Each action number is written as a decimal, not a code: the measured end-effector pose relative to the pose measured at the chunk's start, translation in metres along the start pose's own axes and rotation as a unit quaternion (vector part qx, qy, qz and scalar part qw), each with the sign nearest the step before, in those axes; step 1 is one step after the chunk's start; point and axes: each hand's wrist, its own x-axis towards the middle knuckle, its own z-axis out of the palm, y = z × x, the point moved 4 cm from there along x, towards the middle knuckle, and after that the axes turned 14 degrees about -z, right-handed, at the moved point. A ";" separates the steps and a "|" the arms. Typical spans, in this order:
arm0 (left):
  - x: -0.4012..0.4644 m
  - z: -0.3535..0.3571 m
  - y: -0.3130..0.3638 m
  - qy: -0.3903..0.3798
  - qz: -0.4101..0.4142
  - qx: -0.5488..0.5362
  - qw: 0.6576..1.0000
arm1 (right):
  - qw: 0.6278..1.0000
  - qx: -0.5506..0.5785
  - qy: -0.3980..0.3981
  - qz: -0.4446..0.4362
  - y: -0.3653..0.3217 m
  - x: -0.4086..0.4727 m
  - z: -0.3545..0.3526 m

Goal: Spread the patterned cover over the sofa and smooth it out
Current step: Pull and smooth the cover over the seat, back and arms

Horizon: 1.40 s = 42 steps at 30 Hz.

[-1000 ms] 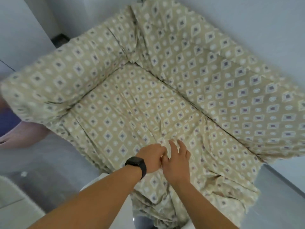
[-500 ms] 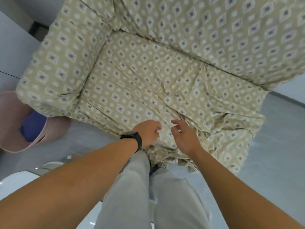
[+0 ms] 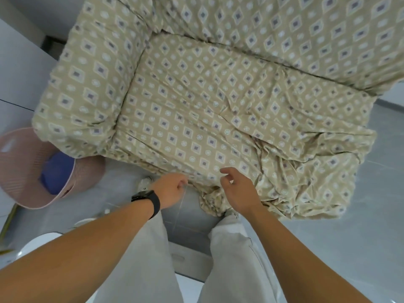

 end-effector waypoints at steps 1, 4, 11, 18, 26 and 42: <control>0.005 -0.002 -0.003 0.005 0.000 -0.011 1.000 | 1.000 0.002 0.010 -0.004 -0.002 0.005 0.003; 0.041 -0.010 -0.026 0.012 0.014 -0.037 0.999 | 0.999 -0.010 0.029 -0.008 -0.001 0.037 0.041; 0.135 -0.018 -0.099 0.075 0.074 -0.039 0.994 | 0.990 -0.118 0.045 -0.059 0.025 0.132 0.160; 0.212 0.034 -0.158 0.115 0.048 0.104 0.987 | 0.935 -0.315 0.066 -0.152 0.098 0.167 0.224; 0.229 -0.011 -0.150 0.227 0.062 0.075 0.969 | 0.889 -0.412 0.110 -0.168 0.085 0.210 0.229; 0.212 -0.005 -0.178 0.211 0.110 0.143 0.961 | 0.922 -0.313 0.203 -0.102 0.089 0.154 0.223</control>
